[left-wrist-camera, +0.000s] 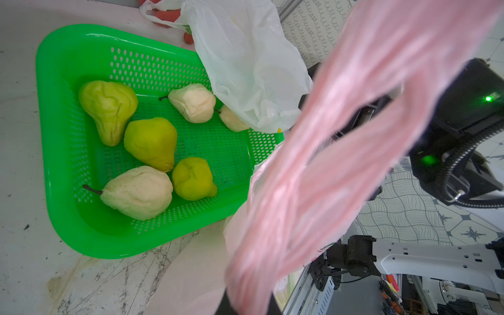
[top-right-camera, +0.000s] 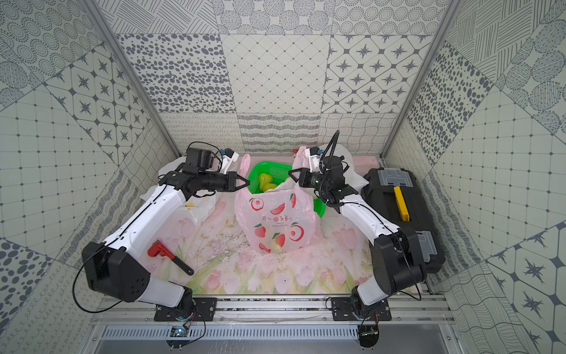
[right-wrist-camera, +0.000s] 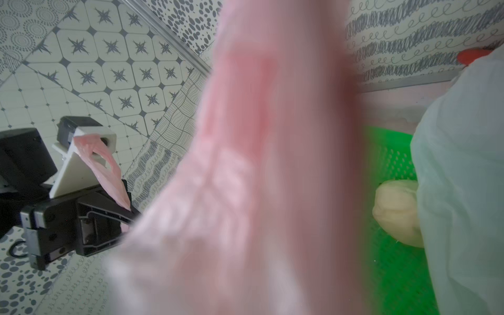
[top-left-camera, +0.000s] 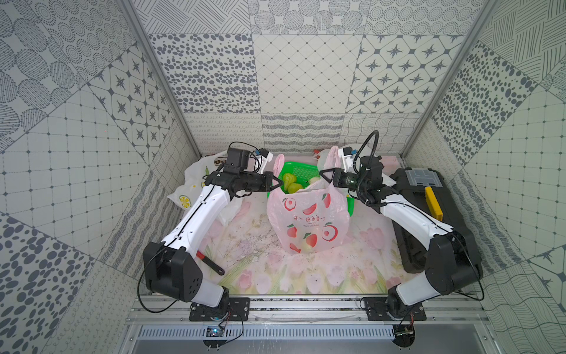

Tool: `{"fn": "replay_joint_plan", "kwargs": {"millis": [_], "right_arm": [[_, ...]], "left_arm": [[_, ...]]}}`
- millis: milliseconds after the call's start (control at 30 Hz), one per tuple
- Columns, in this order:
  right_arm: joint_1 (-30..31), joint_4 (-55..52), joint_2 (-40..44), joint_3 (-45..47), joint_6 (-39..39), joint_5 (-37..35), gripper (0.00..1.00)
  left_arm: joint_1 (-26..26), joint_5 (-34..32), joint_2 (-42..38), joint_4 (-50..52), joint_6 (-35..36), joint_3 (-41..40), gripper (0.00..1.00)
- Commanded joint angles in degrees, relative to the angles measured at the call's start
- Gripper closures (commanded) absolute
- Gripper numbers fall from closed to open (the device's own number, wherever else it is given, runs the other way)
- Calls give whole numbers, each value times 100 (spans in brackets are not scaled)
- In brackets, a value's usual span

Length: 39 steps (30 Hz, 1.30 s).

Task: Place the pears into plastic bags & tie knots
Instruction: Tie the plastic bag at the center of the board.

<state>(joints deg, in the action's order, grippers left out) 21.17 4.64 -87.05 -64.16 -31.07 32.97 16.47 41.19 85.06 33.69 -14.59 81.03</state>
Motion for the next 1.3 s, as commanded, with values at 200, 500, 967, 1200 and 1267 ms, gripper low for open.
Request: {"fn": "replay_joint_plan", "kwargs": {"millis": [200,500,967,1200,1267], "right_arm": [[1665,-2614,895,-676,2060,-1580,97],[2489,-4512,250,-2025,3685,-2564,97],[2377,-5625,-354,-3022,4646,-2067,95],[2326,-5780,-506,-3146,4630,-1797,95],[2322,-5802,-537,-3159,4630,-1717,95]], "left_arm": [[32,904,495,2155,701,1098,100],[227,1626,1189,2822,1745,1481,95],[418,2177,1067,2947,2655,1430,68],[416,2284,916,2872,2902,1428,61],[419,2205,907,2765,2839,1459,59]]}}
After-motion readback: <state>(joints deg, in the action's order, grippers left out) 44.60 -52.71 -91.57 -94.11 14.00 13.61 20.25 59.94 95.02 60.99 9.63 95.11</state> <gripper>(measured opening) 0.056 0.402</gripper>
